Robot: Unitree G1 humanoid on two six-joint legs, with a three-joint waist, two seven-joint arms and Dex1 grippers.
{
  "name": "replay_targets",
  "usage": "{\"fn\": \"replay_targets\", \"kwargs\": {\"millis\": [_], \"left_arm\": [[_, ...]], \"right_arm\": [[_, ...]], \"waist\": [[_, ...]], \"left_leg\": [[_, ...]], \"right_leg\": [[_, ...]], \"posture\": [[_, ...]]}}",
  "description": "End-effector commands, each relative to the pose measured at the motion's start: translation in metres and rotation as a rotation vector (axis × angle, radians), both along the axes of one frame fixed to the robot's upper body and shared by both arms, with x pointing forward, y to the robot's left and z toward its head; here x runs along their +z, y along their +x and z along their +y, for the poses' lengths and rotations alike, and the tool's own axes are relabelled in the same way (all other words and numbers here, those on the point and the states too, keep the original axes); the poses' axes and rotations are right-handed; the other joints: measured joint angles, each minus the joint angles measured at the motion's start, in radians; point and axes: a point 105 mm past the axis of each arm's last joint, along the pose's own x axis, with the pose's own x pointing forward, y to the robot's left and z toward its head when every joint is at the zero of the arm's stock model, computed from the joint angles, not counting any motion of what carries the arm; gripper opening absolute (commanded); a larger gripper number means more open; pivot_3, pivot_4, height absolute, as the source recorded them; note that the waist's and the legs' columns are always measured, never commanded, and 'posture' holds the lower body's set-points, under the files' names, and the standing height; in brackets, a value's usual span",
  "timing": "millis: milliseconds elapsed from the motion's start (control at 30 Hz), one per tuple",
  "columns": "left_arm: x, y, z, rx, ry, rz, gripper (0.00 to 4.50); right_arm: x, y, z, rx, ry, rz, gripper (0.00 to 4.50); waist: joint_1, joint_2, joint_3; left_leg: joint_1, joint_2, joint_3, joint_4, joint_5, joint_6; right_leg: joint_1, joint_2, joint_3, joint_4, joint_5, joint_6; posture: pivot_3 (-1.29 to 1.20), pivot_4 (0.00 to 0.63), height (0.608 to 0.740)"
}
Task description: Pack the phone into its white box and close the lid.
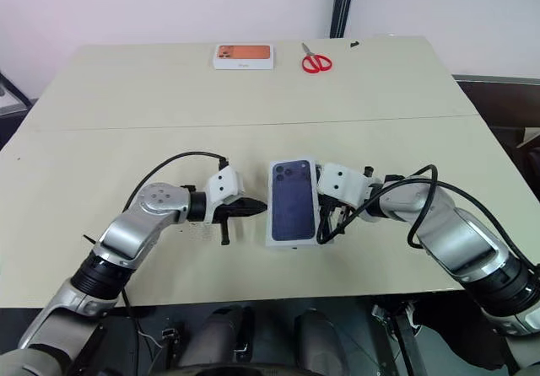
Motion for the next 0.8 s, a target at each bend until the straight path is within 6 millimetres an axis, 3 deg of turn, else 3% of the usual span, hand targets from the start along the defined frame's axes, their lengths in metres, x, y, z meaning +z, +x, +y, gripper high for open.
{"fn": "replay_targets", "kwargs": {"millis": [33,800], "left_arm": [[0.013,-0.003,-0.013,-0.042,-0.022,-0.049,0.00],[0.021,-0.003,-0.024,-0.065,-0.047,-0.070,0.00]], "right_arm": [[0.015,-0.009,0.007,0.060,0.007,-0.037,0.03],[-0.002,-0.010,-0.008,-0.006,-0.019,0.006,0.03]], "waist": [[-0.002,0.000,0.000],[0.000,0.000,0.000]], "left_leg": [[0.000,0.000,0.000,0.000,0.000,0.000],[0.000,0.000,0.000,0.001,0.000,0.000]], "right_leg": [[0.000,0.000,0.000,0.000,0.000,0.000],[0.000,0.000,0.000,0.000,0.000,0.000]], "posture": [[0.00,0.150,0.740],[0.00,0.150,0.740]]}}
